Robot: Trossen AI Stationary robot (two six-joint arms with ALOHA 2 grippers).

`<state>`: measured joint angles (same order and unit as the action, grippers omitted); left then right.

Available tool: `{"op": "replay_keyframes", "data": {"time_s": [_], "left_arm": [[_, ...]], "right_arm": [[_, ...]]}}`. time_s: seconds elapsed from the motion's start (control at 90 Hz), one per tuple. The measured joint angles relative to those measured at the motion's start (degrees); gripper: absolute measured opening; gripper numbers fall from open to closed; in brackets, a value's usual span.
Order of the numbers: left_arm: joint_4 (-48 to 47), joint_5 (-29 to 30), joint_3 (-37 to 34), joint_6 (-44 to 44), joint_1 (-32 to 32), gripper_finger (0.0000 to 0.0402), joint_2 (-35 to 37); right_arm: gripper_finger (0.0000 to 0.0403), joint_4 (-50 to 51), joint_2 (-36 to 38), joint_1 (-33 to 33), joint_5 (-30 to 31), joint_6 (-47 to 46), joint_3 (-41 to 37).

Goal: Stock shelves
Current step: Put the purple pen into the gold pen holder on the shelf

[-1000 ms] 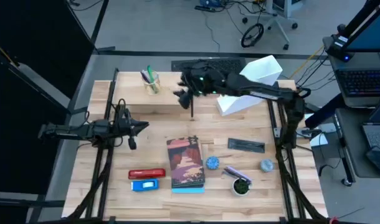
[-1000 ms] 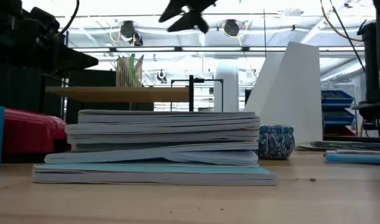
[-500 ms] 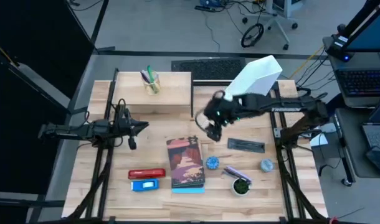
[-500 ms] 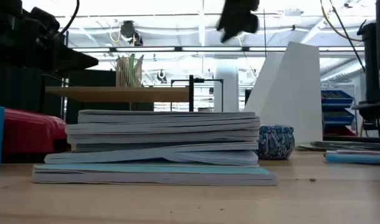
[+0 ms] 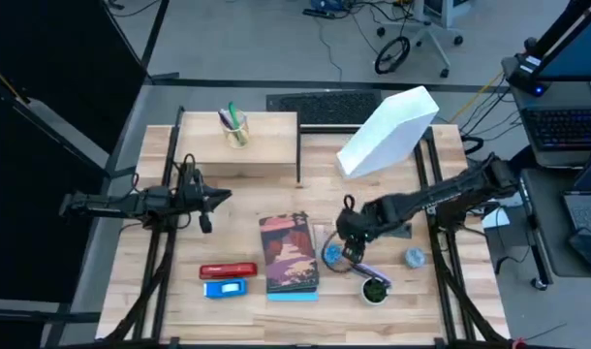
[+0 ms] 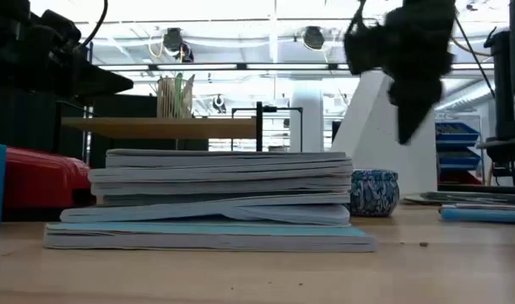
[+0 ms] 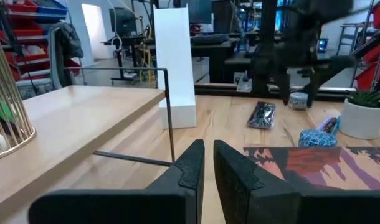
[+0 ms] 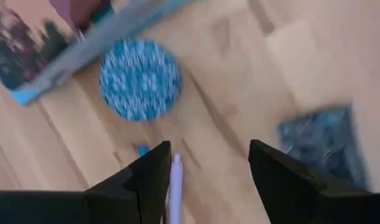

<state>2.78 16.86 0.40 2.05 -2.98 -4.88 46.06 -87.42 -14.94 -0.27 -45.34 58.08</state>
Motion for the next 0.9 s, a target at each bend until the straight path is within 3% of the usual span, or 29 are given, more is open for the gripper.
{"op": "replay_keyframes", "data": {"time_s": [0.3, 0.656, 0.9], "left_arm": [[0.0, 0.0, 0.0, -0.1, 0.0, 0.0022, 0.0], [0.0, 0.0, 0.0, -0.2, 0.0, 0.0022, 0.0], [0.0, 0.0, 0.0, -0.2, 0.0, 0.0022, 0.0]], "right_arm": [[0.0196, -3.5, -1.4, -6.9, 0.5, -7.7, -4.7], [0.0196, -7.5, -8.3, -7.4, 0.2, -7.7, -4.8], [0.0196, -6.5, -9.2, -7.3, 0.3, -7.4, -4.8]]}}
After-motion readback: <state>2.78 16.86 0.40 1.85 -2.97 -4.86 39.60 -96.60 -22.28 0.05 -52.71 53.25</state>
